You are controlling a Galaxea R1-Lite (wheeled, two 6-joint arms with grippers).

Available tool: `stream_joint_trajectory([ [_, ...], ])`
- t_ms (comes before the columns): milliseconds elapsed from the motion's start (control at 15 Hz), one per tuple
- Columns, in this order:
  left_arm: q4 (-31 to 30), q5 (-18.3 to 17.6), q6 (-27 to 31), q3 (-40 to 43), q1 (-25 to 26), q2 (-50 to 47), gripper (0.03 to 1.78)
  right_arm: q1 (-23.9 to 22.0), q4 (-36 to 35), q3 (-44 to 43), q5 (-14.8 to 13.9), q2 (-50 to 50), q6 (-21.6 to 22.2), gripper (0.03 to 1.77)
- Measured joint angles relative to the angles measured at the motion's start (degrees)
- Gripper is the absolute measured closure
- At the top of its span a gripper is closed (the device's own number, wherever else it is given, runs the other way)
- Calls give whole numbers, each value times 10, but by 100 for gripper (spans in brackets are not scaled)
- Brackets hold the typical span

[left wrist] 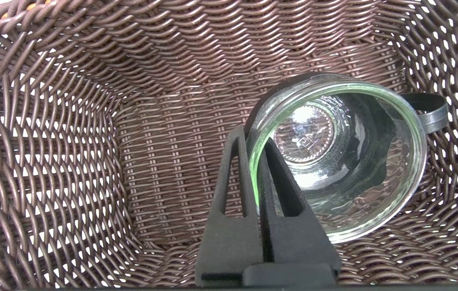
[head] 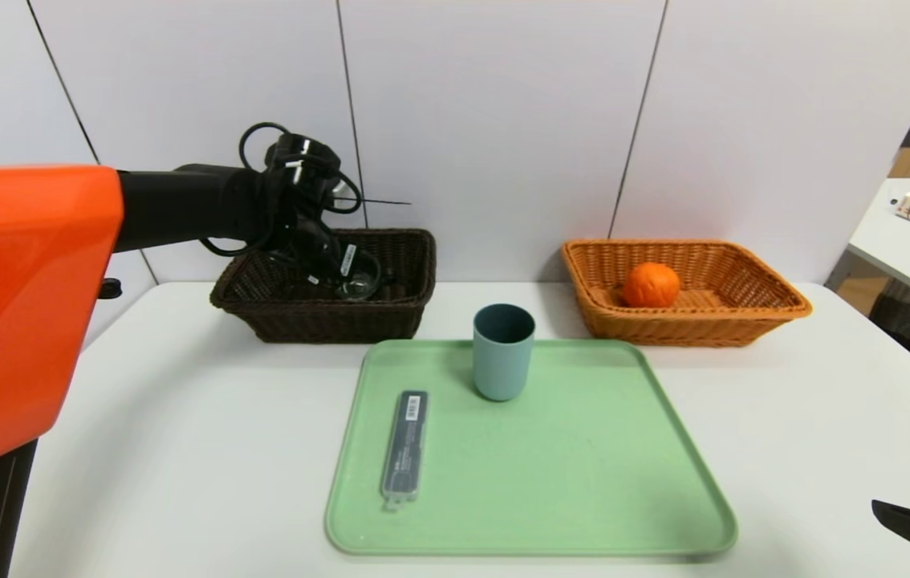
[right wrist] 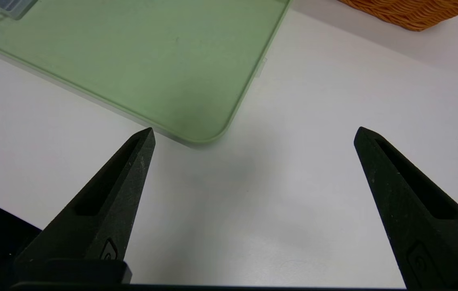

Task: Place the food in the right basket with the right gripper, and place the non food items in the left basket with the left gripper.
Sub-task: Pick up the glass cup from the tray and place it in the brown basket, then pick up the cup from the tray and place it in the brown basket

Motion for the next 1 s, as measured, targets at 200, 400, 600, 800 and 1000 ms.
stream_joint_trajectory([
  [200, -1, 1, -3, 0, 2, 1, 120, 0, 0, 0, -1, 1, -3, 10],
  [400, -1, 1, -11, 0, 2, 1, 86, 0, 0, 0, -1, 1, -4, 10],
  [600, 0, 1, -12, 0, 2, -2, 62, 0, 0, 0, -1, 1, -4, 10],
  [800, 4, 1, -11, 0, 2, -14, 45, 0, 0, 0, -1, 2, -4, 10],
  [1000, 10, 1, -11, 0, 1, -31, 34, 0, -1, 0, 1, 3, -5, 10],
])
